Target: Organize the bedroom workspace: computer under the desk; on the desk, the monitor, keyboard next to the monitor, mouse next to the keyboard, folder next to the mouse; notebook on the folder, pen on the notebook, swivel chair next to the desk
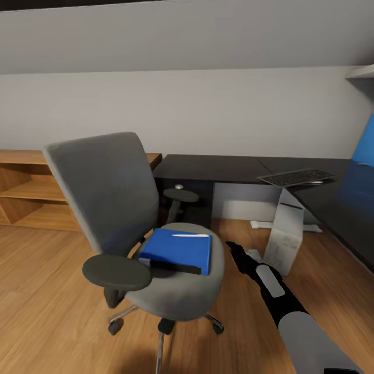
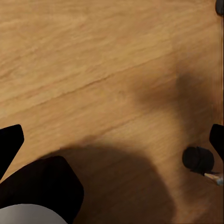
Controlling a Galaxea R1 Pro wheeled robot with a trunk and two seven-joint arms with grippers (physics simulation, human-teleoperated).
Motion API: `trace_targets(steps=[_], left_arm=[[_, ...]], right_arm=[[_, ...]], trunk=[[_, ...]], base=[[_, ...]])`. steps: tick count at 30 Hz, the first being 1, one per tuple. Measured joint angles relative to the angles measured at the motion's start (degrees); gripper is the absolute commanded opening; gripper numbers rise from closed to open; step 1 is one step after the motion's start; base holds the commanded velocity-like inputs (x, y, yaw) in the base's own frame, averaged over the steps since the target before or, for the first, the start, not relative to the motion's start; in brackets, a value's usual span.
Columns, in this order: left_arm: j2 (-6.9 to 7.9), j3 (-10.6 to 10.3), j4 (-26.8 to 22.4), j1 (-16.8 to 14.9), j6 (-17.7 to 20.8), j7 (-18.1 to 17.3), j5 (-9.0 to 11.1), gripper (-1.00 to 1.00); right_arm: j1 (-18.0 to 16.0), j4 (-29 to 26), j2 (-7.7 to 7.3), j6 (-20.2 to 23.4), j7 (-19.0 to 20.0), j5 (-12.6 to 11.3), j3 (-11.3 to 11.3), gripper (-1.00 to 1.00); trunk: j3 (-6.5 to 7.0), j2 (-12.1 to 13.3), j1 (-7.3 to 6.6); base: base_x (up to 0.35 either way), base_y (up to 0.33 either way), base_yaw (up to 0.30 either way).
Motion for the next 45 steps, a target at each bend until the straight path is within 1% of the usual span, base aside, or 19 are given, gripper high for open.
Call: trace_targets(steps=[5,11,12,20,25,28,31,35,45], left_arm=[[-0.02,0.0,-1.2,0.0,-0.1,-0.1,0.1,1.00],[-0.02,0.6,-5.5,0.1,-0.1,-0.1,0.0,1.00],[-0.02,0.6,-5.5,0.1,-0.1,-0.1,0.0,1.00],[0.11,1.0,-11.6,0.1,-0.1,0.5,-0.1,1.00],[0.20,1.3,-13.5,0.1,-0.1,1.1,-0.1,1.00],[0.43,2.0,-14.3,-0.1,0.0,1.4,-0.1,1.00],[0.99,2.9,-14.6,-0.4,0.2,1.6,0.1,1.00],[1.73,3.4,-14.7,-0.9,0.2,1.8,0.3,1.00],[1.69,2.9,-13.8,-1.5,-0.1,2.1,0.0,1.00]], right_arm=[[0.0,0.0,0.00,0.0,0.0,-0.1,0.0,1.00],[0.0,0.0,0.00,0.0,-0.1,-0.1,0.0,1.00],[0.0,0.0,0.00,0.0,-0.1,-0.1,0.0,1.00],[0.0,0.0,0.01,0.1,-0.6,-0.1,0.0,1.00],[0.0,0.0,0.01,0.1,-0.9,-0.1,0.0,1.00],[0.0,0.0,0.00,0.1,-0.9,-0.1,0.0,1.00],[0.0,0.0,0.00,0.1,-1.0,-0.1,0.0,1.00],[0.0,0.0,-0.03,0.1,-1.0,-0.1,-0.1,1.00],[0.0,0.1,-0.22,0.1,-1.0,-0.1,-0.1,1.00]], trunk=[[0.00,0.0,0.02],[0.00,0.0,0.03],[0.00,0.0,0.03],[0.00,0.0,0.03],[0.00,0.0,0.03],[0.00,0.0,0.03],[0.00,0.0,0.03],[0.00,0.0,0.03],[0.00,0.0,0.03]], base=[[0.114,0.032,0.000],[0.023,0.007,0.000],[0.012,0.003,0.000],[0.005,0.001,0.000],[0.001,0.000,0.000],[0.000,0.000,0.000],[0.000,0.000,0.000],[0.000,0.000,0.018],[0.000,0.000,0.169]])
